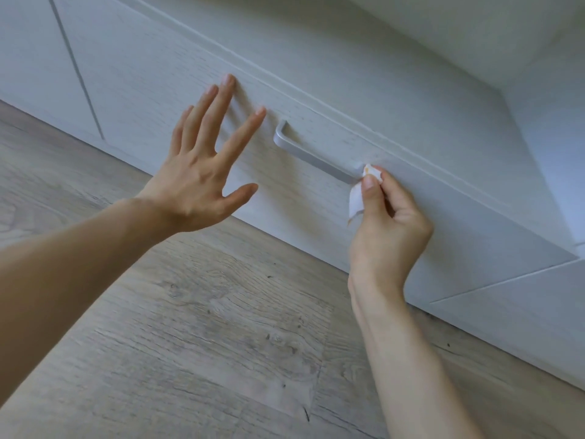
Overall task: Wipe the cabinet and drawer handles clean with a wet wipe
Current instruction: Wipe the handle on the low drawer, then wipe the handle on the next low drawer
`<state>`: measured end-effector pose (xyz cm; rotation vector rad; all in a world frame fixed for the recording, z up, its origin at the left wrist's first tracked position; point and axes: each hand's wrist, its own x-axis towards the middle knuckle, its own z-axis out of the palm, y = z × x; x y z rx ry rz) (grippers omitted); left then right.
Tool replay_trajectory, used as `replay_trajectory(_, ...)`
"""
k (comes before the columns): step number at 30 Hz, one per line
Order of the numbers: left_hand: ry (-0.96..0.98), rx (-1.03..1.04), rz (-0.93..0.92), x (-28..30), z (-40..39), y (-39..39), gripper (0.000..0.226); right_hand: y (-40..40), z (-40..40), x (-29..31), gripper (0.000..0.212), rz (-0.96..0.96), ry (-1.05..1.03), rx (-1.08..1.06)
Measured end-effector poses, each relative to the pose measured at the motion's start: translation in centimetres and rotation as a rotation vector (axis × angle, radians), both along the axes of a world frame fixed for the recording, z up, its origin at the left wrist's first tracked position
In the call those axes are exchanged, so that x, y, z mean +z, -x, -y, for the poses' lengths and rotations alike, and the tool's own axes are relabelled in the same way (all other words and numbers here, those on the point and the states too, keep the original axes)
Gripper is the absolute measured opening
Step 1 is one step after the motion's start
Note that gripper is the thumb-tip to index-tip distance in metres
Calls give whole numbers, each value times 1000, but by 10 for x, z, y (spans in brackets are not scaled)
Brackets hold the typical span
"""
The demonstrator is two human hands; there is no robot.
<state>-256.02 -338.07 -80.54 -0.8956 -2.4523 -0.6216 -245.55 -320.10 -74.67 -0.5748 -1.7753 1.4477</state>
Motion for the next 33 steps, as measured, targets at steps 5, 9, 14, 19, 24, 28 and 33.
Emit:
replay_trajectory(5, 24, 9, 20, 3, -1, -4, 78, -9, 17, -1, 17, -34, -41, -37)
replay_trajectory(9, 37, 28, 49, 7, -2, -9, 79, -17, 20, 6, 20, -64, -41, 81)
replay_trajectory(14, 76, 81, 121, 15, 6, -18, 80, -1, 29, 38, 11, 25, -177, 321)
replay_trajectory(19, 153, 154, 215, 30, 21, -26, 79, 34, 27, 73, 9, 136, -445, 477)
replay_trajectory(24, 321, 204, 196, 67, 47, -19, 78, 65, 41, 100, 12, 137, -613, 614)
replay_trajectory(28, 393, 262, 312, 108, 66, -32, 76, 80, 64, 122, 15, 221, -641, 676)
replay_trajectory(33, 520, 302, 457, 176, 97, -55, 74, 76, 94, 172, 14, 379, -572, 833)
